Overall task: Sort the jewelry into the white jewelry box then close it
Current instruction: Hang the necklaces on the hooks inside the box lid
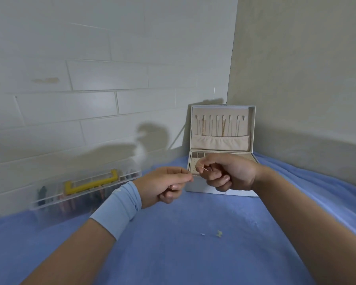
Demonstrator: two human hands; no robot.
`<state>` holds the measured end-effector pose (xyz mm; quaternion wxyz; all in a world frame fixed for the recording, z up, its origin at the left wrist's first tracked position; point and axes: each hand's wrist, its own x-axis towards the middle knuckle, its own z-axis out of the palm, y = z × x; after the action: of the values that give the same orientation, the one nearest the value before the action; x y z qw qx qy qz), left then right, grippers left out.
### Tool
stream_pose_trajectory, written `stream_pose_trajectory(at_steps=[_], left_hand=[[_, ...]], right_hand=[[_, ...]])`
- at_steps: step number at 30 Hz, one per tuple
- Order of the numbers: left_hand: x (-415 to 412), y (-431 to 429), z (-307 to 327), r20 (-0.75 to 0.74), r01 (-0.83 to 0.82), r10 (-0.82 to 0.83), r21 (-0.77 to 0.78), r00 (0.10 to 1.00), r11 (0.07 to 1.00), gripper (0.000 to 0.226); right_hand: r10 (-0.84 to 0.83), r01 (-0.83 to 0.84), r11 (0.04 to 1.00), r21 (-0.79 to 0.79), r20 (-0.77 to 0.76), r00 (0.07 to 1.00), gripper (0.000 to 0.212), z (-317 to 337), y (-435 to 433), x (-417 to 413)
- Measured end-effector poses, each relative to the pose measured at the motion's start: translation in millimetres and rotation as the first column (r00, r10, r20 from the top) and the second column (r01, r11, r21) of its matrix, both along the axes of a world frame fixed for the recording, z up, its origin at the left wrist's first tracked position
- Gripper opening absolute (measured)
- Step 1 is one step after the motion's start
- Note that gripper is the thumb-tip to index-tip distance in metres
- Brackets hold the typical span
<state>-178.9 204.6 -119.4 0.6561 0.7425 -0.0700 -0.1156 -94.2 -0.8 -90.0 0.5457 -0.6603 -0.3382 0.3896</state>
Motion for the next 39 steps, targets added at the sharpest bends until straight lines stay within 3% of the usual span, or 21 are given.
stream_pose_trajectory(at_steps=[3, 8, 15, 20, 23, 27, 32, 39], left_hand=[[2, 0, 14, 0.089, 0.024, -0.029, 0.055, 0.996, 0.998, 0.013], [17, 1, 40, 0.204, -0.023, -0.007, 0.147, 0.979, 0.989, 0.023], [71, -32, 68, 0.22, -0.098, 0.125, -0.13, 0.967, 0.987, 0.023], [115, -61, 83, 0.303, -0.209, 0.226, -0.087, 0.926, 0.974, 0.017], [146, -80, 86, 0.383, -0.296, 0.265, 0.022, 0.885, 0.955, 0.015], [191, -103, 80, 0.497, -0.425, 0.286, 0.192, 0.819, 0.884, 0.031], [245, -125, 67, 0.52, -0.535, 0.371, 0.209, 0.77, 0.819, 0.032], [284, -141, 58, 0.461, -0.603, 0.477, 0.173, 0.748, 0.779, 0.032]], right_hand=[[-0.037, 0.038, 0.999, -0.014, 0.074, 0.997, 0.019, 12, -12, 4], [-0.065, 0.064, 0.993, 0.104, 0.011, 0.998, 0.017, 29, -33, 20], [-0.176, 0.169, 0.955, 0.245, 0.006, 0.984, 0.019, 46, -48, 51], [-0.428, 0.392, 0.879, 0.272, 0.087, 0.899, 0.011, 58, -71, 78], [-0.614, 0.562, 0.783, 0.266, 0.187, 0.767, 0.016, 54, -81, 102], [-0.834, 0.778, 0.538, 0.325, 0.338, 0.435, 0.015, 44, -85, 140], [-0.919, 0.821, 0.299, 0.487, 0.379, 0.11, 0.007, 32, -77, 184], [-0.912, 0.84, 0.118, 0.529, 0.392, -0.119, 0.005, 20, -64, 213]])
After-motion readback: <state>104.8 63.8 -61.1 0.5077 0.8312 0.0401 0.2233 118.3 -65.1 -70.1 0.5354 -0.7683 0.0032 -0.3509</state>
